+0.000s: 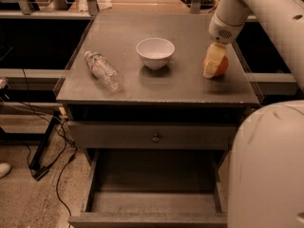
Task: Place orange into middle drawer
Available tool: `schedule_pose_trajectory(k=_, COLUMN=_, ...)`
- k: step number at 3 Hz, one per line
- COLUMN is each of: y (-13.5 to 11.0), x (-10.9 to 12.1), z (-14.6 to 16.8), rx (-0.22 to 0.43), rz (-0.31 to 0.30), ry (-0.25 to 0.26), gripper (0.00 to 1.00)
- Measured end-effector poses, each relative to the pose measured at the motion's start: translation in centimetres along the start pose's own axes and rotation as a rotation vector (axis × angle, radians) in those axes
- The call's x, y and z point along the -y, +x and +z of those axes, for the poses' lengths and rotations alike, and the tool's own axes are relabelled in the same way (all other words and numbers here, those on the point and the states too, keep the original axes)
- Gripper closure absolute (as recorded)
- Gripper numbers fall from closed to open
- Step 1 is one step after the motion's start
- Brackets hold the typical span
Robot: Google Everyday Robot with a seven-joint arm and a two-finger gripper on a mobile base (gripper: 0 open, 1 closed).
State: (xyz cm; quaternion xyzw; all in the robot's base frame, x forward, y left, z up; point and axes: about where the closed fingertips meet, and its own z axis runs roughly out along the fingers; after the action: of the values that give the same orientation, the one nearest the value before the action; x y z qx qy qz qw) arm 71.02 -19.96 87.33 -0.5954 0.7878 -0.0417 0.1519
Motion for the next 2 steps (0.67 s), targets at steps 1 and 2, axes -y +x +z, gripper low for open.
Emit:
schedule_pose_trajectory(k=1, y=0.8, x=0.1, z=1.8, rx=-0.015, rz=0.009, ry=-0.013, gripper=0.0)
schedule_pose_trajectory(k=2, y=2.8, x=0.2, z=3.7, rx=-0.042, rz=0.025, ry=-0.024, gripper=0.02)
